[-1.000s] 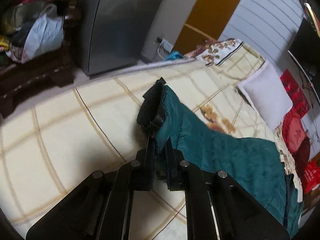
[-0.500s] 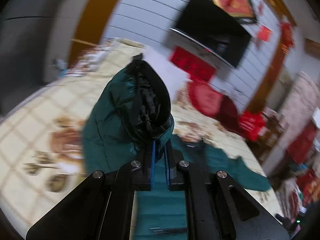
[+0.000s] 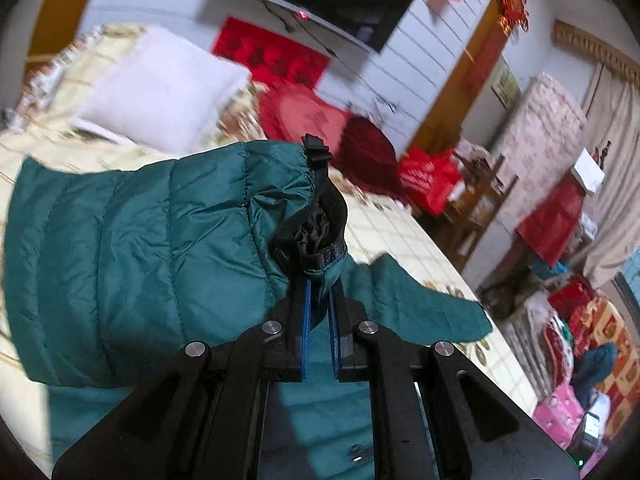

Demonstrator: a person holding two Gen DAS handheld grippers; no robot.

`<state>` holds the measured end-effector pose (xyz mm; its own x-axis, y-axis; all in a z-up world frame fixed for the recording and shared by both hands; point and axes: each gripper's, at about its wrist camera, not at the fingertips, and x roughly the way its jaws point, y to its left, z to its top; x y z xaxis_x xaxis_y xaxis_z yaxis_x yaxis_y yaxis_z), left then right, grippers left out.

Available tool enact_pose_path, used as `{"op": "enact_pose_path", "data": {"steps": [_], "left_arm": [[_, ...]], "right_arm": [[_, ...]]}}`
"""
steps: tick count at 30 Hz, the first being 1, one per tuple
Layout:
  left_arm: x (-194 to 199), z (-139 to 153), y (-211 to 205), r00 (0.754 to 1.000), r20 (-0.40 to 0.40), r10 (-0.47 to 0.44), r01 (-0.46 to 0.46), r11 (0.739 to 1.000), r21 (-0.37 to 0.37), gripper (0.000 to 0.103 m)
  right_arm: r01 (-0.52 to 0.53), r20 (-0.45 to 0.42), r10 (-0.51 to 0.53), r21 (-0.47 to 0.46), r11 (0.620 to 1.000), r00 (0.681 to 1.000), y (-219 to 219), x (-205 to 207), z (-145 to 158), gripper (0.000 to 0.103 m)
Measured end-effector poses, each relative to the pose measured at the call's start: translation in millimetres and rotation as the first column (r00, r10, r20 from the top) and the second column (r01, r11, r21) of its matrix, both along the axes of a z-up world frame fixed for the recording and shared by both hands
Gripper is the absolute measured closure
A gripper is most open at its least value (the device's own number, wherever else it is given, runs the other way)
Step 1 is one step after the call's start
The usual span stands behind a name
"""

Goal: Fold large clothes

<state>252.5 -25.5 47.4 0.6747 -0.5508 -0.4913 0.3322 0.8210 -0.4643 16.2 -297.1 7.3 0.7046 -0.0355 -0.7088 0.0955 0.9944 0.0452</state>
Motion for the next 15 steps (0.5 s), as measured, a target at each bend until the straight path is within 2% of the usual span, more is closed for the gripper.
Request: {"op": "enact_pose_path", "data": {"steps": [6, 15], "left_arm": [[23.8, -39.1, -69.0, 0.993, -0.097, -0.067, 0.064, 0.997, -0.039, 0.096], [27.9, -97.4, -118.8, 0.97, -0.206, -0.129, 0.136, 0.991, 0.017, 0.096]], "right_arm": [[0.008, -0.015, -0.008, 0.016, 1.0, 1.0, -7.2, 5.3, -5.9, 0.0], [0.054, -0.038, -0.051, 0.095, 0.994, 0.998, -34.0, 6.2, -13.8, 0.0]]}}
